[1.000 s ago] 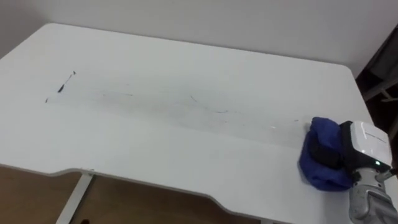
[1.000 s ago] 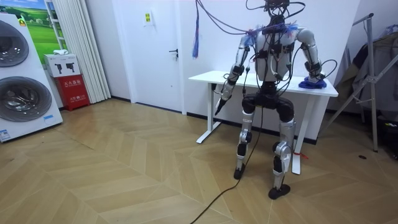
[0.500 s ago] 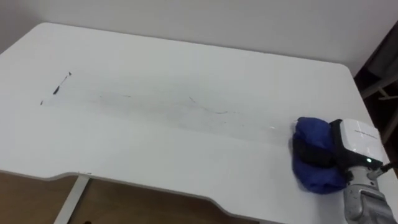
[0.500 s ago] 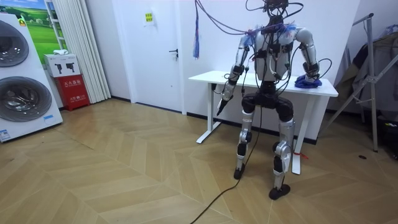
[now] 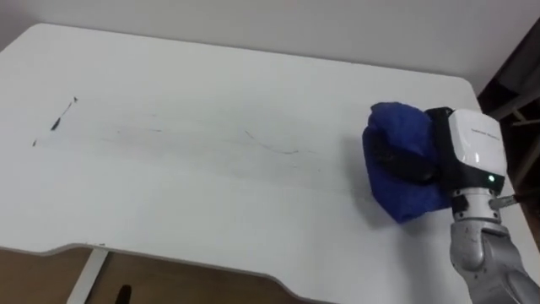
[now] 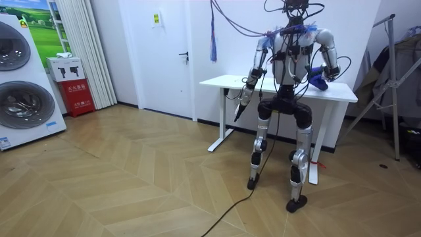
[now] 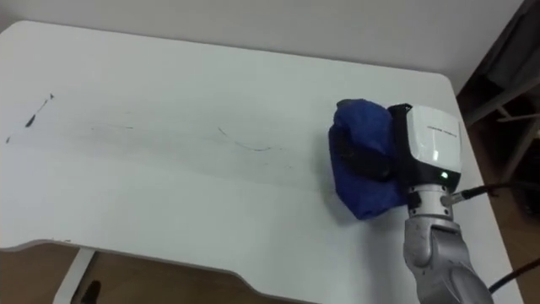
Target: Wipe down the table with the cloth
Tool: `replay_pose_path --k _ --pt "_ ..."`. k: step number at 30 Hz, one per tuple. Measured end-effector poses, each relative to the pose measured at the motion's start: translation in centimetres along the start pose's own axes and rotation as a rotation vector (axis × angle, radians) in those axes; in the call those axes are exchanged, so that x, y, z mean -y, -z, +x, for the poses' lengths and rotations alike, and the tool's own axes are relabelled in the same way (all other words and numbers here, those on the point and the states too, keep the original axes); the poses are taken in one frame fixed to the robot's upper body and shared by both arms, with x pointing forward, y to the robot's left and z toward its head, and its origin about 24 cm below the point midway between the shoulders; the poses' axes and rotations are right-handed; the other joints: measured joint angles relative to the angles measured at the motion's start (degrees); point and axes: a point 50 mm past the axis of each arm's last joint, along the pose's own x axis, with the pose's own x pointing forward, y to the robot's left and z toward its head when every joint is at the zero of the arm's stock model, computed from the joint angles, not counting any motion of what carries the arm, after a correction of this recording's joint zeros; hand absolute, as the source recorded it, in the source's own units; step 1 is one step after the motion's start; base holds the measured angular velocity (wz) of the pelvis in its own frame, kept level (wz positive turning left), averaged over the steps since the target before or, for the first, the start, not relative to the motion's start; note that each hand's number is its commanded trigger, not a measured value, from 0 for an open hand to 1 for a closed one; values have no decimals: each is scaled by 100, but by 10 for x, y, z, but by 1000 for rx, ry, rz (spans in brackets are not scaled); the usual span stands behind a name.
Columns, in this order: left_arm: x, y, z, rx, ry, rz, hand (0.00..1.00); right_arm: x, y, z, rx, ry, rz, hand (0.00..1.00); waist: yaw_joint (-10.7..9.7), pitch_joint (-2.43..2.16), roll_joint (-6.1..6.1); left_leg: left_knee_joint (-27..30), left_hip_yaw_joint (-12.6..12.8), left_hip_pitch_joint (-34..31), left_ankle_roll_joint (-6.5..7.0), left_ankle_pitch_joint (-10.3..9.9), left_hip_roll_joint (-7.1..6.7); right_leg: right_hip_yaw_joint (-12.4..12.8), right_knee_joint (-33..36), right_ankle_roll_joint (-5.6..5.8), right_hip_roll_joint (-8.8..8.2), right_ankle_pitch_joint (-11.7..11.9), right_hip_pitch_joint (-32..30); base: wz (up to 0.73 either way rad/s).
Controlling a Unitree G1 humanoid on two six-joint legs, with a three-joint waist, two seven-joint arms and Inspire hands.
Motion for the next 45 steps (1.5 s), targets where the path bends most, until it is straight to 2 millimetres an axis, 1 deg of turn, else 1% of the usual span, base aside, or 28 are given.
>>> replay_pose_path --k 1,3,4,5,9,10,11,13,14,15,16,19,20,21,22,23,24,25,26,27,29,30,31,32,33,38,43,45 --pt "0 -3 1 11 -3 -2 0 5 -3 2 8 22 19 0 -42 14 -22 1 0 1 -1 0 -2 104 5 -52 9 -28 -6 0" --pt "1 -8 2 32 -4 -4 0 13 -6 6 23 58 33 0 -57 30 -52 5 -5 10 -4 2 -2 346 8 -227 40 -107 -15 2" --pt "1 -10 3 40 -5 -6 0 19 -7 8 32 84 44 0 -101 39 -73 5 -23 25 -10 5 -3 627 7 -370 80 -178 -15 10" --pt "1 -10 3 47 -7 -6 0 26 -8 10 40 111 54 0 -136 37 -80 4 -61 37 -20 10 -3 862 14 -443 120 -219 -11 10" --pt "1 -8 2 50 -13 -6 0 43 -8 14 54 187 67 0 -198 41 -50 -17 -68 80 -55 32 5 1193 7 -464 163 -234 10 2" --pt "1 -5 2 39 -13 -5 0 47 -5 14 48 206 68 95 -236 37 -39 -32 -68 87 -63 37 5 1211 11 -464 164 -234 9 0" --pt "0 -4 2 31 -16 -6 0 51 -3 15 37 225 69 100 -273 36 -37 -46 -66 90 -64 38 5 1210 11 -464 164 -234 2 0" --pt "0 1 2 13 -27 -4 0 56 0 15 27 250 68 100 -286 37 -40 -69 -56 93 -64 38 6 1209 13 -462 163 -233 -16 -4" --pt "0 5 1 -3 -28 -3 0 59 0 16 27 265 68 100 -295 37 -40 -75 -45 93 -65 37 11 1200 11 -381 162 -207 -27 -6" --pt "0 7 0 -8 -29 -3 0 61 -1 16 31 272 69 100 -296 38 -41 -76 -42 92 -66 36 16 1193 8 -260 160 -173 -32 -6" --pt "-1 9 -1 -14 -30 -3 0 63 -3 17 40 282 71 100 -301 35 -47 -78 -42 92 -71 33 21 1181 7 -196 160 -164 -33 -5" --pt "-1 8 0 -10 -29 -2 0 66 -10 17 71 293 77 100 -294 35 -46 -81 -39 96 -79 33 25 1123 1 -147 161 -156 -28 0" --pt "0 7 0 -7 -28 -2 0 64 -10 17 70 282 75 100 -291 30 -41 -80 -39 108 -79 33 28 1049 2 -130 161 -146 -10 0" --pt "0 6 1 -5 -28 -3 0 63 -10 16 69 274 75 97 -292 30 -38 -80 -39 107 -79 33 29 997 2 -123 159 -142 -10 0" --pt "0 6 1 -4 -28 -3 0 60 -10 14 70 251 73 83 -281 38 -26 -80 -39 100 -79 33 30 889 1 -113 154 -136 -13 -5" --pt "0 6 1 -5 -28 -2 0 54 -9 10 71 218 68 66 -265 47 -12 -82 -39 100 -79 33 32 838 2 -107 152 -132 -21 -5" --pt "0 6 1 -5 -29 -2 0 51 -9 8 70 198 67 60 -264 47 -11 -83 -39 101 -79 33 32 836 2 -107 152 -132 -25 -4" --pt "0 5 1 -3 -28 -1 0 44 -8 3 62 150 66 51 -258 45 -8 -93 -38 102 -83 35 37 826 -1 -107 152 -132 -29 0" --pt "0 5 1 -3 -29 -2 0 34 -8 -5 57 90 72 33 -233 32 0 -122 -30 114 -93 44 46 805 -3 -106 152 -132 -35 -4" --pt "0 5 1 -3 -30 -3 0 29 -8 -9 57 58 73 32 -207 31 8 -138 -22 128 -99 49 49 803 -4 -106 153 -133 -35 -9" --pt "1 5 1 -1 -24 1 0 3 -8 -25 39 -100 74 26 -138 13 49 -195 1 197 -105 57 56 805 -6 -106 155 -133 -11 -12" --pt "2 4 1 0 -22 2 0 -2 -8 -29 32 -139 74 24 -131 7 59 -196 2 200 -104 57 55 805 -5 -105 154 -133 -6 -5" --pt "3 3 1 6 -19 4 0 -11 -9 -36 26 -203 68 19 -116 3 68 -196 2 201 -104 57 54 803 -3 -105 154 -132 -7 0" --pt "3 3 1 7 -19 4 0 -18 -12 -39 30 -243 61 7 -113 5 64 -199 2 199 -104 57 54 798 -4 -105 155 -133 -8 0" --pt "3 3 1 8 -19 4 0 -20 -14 -40 33 -256 62 0 -111 7 62 -200 2 199 -104 57 54 796 -4 -105 154 -133 -8 0" --pt "4 3 1 11 -15 4 0 -23 -18 -40 50 -279 44 0 62 -3 28 -225 1 209 -104 57 54 689 -14 -104 154 -132 -7 0" --pt "6 4 0 7 -11 1 0 -24 -18 -40 64 -308 15 0 110 15 42 -236 -13 167 -106 57 56 450 -91 -92 153 -124 23 1" --pt "7 4 0 7 -7 1 0 -25 -19 -41 65 -309 14 0 109 32 55 -238 -39 174 -106 57 55 339 -93 -86 150 -121 83 8"
